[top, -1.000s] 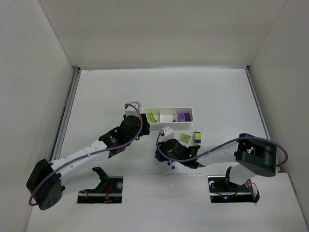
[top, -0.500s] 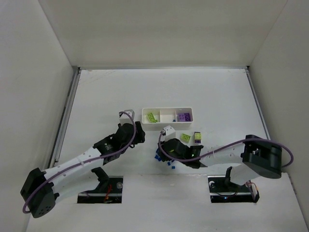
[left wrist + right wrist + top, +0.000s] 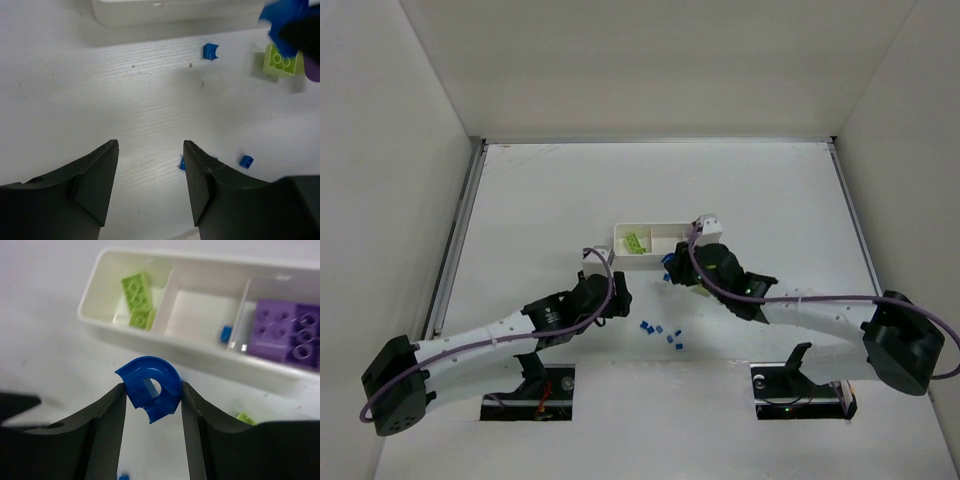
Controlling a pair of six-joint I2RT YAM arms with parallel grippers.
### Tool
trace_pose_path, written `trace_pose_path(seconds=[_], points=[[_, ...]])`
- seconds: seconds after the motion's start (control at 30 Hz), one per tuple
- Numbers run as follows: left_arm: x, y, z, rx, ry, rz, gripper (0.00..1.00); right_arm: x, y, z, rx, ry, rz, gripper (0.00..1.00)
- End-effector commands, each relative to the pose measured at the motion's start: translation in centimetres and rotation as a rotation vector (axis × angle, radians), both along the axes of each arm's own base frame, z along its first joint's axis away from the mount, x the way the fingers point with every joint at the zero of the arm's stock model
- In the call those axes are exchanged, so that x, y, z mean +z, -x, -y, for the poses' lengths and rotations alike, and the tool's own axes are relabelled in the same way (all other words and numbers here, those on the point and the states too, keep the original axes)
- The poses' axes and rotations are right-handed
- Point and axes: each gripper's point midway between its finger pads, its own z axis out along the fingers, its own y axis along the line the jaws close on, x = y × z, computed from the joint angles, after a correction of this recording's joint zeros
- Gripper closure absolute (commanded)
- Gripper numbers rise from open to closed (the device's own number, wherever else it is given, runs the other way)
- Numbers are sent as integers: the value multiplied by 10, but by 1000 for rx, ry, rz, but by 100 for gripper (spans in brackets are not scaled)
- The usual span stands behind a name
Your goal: Sort the legos into containers by color
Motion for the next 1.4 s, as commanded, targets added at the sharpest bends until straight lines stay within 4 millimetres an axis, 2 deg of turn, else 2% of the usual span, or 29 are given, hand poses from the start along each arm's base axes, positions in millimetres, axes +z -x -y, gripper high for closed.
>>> trace_pose_path(seconds=[0.0, 0.1, 0.27, 0.53, 0.63, 0.73, 0.83, 1.07, 1.3, 1.37], points=[[-5, 7, 10, -16, 10, -7, 47, 44, -41, -2, -56, -75, 83, 55], [-11, 17, 20, -57, 4, -5, 45, 46, -68, 1, -85, -46, 98, 55], [-20, 29, 33, -108, -21, -20, 41, 47, -94, 2, -113, -12, 112, 55], [-37, 39, 42, -163, -77, -37, 39, 29, -106, -1, -121, 38, 94, 50], [-37, 40, 45, -170, -81, -37, 39, 22, -108, -6, -113, 49, 81, 48], [-38, 41, 44, -168, -76, -40, 39, 16, -111, -7, -114, 67, 73, 41], [-39, 44, 46, -178, -78, -45, 38, 19, -112, -8, -115, 61, 80, 35], [-43, 48, 51, -203, -107, -46, 38, 42, -102, -1, -121, 18, 115, 34], [-49, 50, 63, -237, -148, -41, 40, 42, -68, 7, -112, 2, 124, 43], [-51, 50, 65, -247, -159, -34, 44, 39, -57, 7, -101, 2, 123, 43]])
